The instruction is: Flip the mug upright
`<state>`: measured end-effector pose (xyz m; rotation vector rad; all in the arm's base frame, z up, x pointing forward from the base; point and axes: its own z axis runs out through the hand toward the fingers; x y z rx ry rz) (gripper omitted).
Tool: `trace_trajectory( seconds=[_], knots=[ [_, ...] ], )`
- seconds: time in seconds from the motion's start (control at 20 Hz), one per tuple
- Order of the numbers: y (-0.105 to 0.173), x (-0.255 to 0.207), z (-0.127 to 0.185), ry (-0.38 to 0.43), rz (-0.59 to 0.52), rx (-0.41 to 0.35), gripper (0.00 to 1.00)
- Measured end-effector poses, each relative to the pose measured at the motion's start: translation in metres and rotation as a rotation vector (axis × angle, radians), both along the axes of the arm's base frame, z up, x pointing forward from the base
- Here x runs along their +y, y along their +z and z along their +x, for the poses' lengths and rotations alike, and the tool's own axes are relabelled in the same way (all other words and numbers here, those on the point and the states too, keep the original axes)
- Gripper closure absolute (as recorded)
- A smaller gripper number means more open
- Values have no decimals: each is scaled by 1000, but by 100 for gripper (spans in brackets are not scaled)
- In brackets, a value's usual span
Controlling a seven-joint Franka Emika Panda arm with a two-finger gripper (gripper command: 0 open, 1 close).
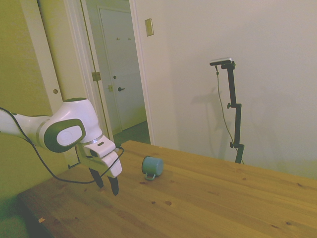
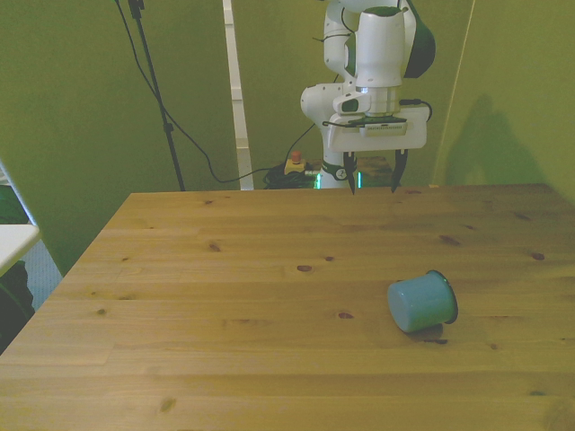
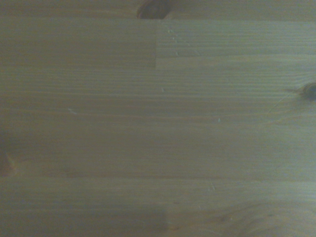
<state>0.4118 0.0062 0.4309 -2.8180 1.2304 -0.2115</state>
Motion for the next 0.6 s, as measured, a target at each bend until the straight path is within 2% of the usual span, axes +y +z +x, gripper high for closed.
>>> trace_trajectory(
  seconds=[0.15, 0.35, 0.6],
  knots=[
    [1, -1, 2, 17, -2, -6, 0],
    [15, -8, 17, 21, -35, -59, 0],
    [20, -6, 61, 23, -101, -109, 0]
  ],
)
